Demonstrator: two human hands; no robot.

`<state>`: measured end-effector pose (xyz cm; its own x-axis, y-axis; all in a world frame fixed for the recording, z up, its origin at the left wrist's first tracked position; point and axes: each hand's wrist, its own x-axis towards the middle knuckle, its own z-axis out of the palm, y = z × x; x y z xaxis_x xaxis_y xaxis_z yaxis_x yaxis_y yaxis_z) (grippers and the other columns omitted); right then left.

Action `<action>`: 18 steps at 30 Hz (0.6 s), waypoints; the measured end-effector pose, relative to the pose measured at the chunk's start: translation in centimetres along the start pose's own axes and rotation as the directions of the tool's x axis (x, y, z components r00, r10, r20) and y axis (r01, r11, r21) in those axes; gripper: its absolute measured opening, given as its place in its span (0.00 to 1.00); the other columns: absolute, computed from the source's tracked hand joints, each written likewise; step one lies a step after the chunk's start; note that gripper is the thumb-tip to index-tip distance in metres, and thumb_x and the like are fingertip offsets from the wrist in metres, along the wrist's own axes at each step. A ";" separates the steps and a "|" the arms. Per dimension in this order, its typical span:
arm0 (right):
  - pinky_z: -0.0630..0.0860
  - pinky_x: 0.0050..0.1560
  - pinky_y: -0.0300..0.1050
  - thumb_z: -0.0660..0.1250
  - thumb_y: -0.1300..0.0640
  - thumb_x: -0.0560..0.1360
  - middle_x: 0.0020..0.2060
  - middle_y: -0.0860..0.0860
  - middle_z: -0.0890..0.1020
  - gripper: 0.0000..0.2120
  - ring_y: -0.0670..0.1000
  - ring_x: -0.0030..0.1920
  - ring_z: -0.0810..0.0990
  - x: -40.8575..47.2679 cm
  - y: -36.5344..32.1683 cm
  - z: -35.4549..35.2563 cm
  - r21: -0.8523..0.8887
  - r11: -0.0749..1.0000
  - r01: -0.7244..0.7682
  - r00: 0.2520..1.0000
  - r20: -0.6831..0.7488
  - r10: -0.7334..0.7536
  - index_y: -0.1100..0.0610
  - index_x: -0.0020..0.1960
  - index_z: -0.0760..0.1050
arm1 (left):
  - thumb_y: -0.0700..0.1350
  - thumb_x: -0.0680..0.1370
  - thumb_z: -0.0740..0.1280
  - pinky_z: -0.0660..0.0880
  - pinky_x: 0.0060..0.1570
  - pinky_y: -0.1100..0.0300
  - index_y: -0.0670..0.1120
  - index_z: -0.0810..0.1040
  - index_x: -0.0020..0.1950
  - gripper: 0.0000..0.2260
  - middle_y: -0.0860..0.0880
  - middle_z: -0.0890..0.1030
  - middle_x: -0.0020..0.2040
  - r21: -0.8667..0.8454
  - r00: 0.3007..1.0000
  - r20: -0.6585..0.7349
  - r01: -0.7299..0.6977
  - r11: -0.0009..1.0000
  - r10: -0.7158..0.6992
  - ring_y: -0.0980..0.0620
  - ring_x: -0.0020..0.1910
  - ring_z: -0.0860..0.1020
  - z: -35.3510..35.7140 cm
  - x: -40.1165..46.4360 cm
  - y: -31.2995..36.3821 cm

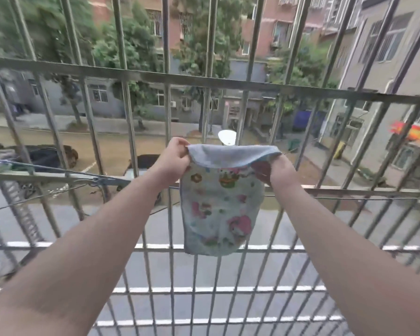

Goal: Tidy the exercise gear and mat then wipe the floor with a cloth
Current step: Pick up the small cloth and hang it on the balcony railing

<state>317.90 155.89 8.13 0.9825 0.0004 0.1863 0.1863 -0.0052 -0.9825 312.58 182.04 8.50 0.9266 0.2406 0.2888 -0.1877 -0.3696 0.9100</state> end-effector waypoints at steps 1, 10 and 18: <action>0.81 0.57 0.56 0.54 0.51 0.84 0.52 0.56 0.83 0.15 0.58 0.53 0.83 0.4 0.8 0.0 -0.070 0.997 0.020 0.999 0.032 -0.017 0.56 0.62 0.76 | 0.38 0.79 0.63 0.79 0.54 0.39 0.54 0.67 0.56 0.12 0.47 0.82 0.50 0.075 0.999 0.038 0.000 0.997 -0.003 0.47 0.45 0.80 0.3 0.2 -0.7; 0.68 0.68 0.53 0.54 0.41 0.82 0.68 0.53 0.74 0.26 0.58 0.68 0.72 0.2 5.0 -0.1 -0.637 0.764 0.102 0.958 0.269 0.097 0.48 0.77 0.56 | 0.44 0.74 0.72 0.76 0.49 0.59 0.54 0.54 0.71 0.34 0.47 0.75 0.60 0.415 0.903 0.336 0.113 0.903 -0.267 0.50 0.55 0.77 1.3 -0.1 -3.7; 0.72 0.55 0.49 0.59 0.40 0.80 0.60 0.49 0.80 0.17 0.55 0.59 0.78 -1.6 6.6 -2.4 -0.815 0.518 0.259 0.904 0.393 0.167 0.45 0.66 0.67 | 0.47 0.74 0.72 0.80 0.52 0.54 0.52 0.74 0.53 0.11 0.53 0.85 0.49 0.377 0.902 0.372 0.068 0.924 -0.219 0.52 0.51 0.83 0.6 -2.2 -6.6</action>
<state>317.55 153.50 1.38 0.9197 0.3927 0.0022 0.3503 -0.8178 -0.4567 312.01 183.39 1.65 0.9981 -0.0364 -0.0491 0.0126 -0.6631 0.7484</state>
